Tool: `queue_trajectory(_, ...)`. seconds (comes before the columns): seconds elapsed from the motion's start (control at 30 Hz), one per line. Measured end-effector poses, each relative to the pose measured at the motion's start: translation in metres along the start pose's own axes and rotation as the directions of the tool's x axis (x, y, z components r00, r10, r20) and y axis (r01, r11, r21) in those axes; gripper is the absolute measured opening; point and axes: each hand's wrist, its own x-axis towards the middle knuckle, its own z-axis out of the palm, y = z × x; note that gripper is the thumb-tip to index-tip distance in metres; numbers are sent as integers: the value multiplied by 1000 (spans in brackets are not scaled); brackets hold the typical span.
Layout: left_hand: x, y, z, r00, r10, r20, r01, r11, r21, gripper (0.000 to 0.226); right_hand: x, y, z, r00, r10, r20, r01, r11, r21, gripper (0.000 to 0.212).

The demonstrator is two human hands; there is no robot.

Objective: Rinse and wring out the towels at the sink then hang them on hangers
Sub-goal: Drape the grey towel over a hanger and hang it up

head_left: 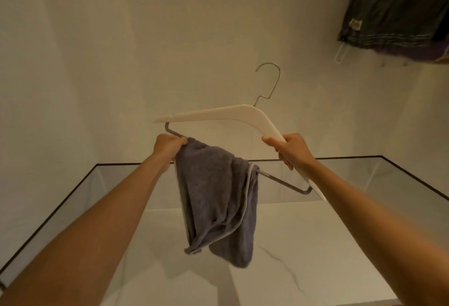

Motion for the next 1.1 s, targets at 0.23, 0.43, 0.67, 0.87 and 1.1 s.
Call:
queue_trajectory(0.23, 8, 7, -9, 939, 121, -321, -89, 990, 112, 26, -1, -4, -17, 999, 10, 44, -9, 999, -37, 33)
queue_trajectory(0.43, 8, 6, -5, 941, 80, -328, 22, 955, 296, 51, 0, 0, -6, 998, 22, 64, -20, 999, -35, 33)
queue_trajectory(0.67, 13, 7, -19, 960, 193, -201, 6, 706, 708, 44, 14, -12, -1, 997, -20, 77, 24, 998, -56, 25)
queue_trajectory(0.87, 12, 20, -20, 906, 418, 66, -230, 357, 905, 54, 23, -9, 6, 991, -13, 130, 25, 996, -86, 29)
queue_trajectory(1.1, -3, 41, 20, 787, 529, 316, -564, 411, 717, 36, 27, -15, 10, 979, -16, 201, 29, 998, -64, 20)
